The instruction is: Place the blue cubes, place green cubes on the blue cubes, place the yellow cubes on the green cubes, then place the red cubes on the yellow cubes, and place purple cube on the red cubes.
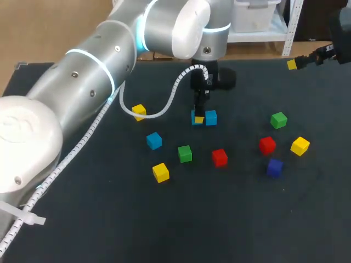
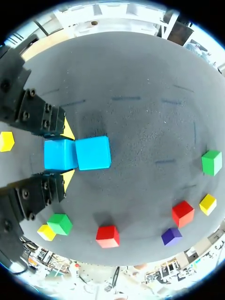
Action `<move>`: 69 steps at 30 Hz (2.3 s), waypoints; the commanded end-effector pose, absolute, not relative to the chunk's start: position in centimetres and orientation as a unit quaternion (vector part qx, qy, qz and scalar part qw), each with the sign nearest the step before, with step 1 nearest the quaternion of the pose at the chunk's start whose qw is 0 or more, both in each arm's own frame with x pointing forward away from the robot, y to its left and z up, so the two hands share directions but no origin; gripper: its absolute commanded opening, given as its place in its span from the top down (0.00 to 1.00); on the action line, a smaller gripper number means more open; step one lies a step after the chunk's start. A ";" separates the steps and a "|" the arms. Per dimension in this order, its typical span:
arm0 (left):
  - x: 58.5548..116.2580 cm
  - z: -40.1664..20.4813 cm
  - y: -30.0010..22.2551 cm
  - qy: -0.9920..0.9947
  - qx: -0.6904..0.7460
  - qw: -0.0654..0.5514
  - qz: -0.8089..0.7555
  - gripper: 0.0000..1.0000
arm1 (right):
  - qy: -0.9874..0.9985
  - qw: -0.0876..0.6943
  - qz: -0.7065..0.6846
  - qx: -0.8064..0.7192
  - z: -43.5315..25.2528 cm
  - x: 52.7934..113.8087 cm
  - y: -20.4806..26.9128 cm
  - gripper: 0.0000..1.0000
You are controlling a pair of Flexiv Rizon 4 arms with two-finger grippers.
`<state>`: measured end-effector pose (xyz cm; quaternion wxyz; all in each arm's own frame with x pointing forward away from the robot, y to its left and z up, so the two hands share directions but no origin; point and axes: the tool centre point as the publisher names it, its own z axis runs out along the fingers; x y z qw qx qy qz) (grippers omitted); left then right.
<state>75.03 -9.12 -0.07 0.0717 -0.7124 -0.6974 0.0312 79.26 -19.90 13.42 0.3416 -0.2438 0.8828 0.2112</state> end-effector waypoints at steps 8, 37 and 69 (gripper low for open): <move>76.0 0.0 -9.9 -0.697 -0.705 0.114 0.071 0.75 | 0.882 0.342 0.213 -0.245 13.3 79.4 -19.9 0.00; 76.4 -0.7 -9.1 -0.718 -0.683 0.116 0.062 0.04 | 0.882 0.342 0.213 -0.245 13.3 79.4 -19.9 0.00; 76.8 -0.9 -9.0 -0.734 -0.666 0.112 0.069 0.00 | 0.882 0.342 0.213 -0.245 13.3 79.4 -19.9 0.00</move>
